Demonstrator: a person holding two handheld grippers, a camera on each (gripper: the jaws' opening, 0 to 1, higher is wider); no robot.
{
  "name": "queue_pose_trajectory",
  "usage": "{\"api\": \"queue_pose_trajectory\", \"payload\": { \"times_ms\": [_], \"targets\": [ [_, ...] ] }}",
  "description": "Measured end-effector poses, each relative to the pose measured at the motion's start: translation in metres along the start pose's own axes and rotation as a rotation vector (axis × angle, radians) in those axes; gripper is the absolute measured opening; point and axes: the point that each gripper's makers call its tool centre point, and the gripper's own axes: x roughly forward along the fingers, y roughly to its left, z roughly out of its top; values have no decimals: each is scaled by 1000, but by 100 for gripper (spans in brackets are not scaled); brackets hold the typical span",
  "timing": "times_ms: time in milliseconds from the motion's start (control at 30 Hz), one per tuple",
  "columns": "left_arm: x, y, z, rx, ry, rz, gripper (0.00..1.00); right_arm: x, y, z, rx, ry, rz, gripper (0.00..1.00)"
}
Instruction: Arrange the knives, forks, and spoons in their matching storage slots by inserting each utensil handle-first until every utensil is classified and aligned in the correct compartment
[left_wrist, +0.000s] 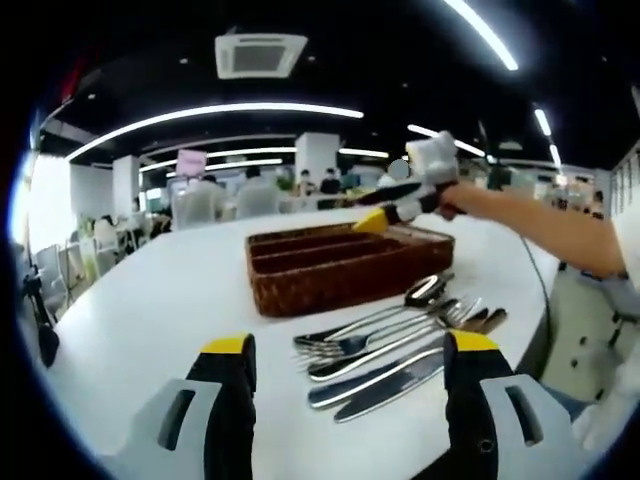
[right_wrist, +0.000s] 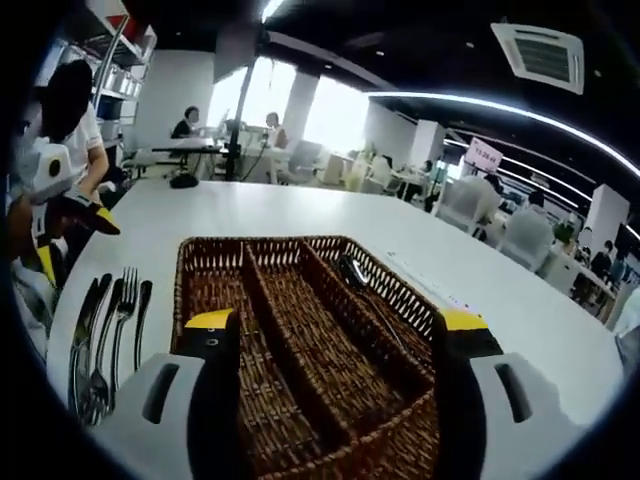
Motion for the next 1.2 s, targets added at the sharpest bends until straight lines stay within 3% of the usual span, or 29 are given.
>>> {"api": "queue_pose_trajectory", "payload": {
  "times_ms": [233, 633, 1200],
  "targets": [
    [2, -3, 1, 4, 1, -9, 77, -13, 10, 0, -18, -15, -10, 81],
    [3, -6, 1, 3, 5, -18, 77, -38, 30, 6, 29, -62, -29, 82],
    [6, -11, 1, 8, 6, -30, 76, -63, 56, -1, 54, -85, -37, 82]
  ]
}}
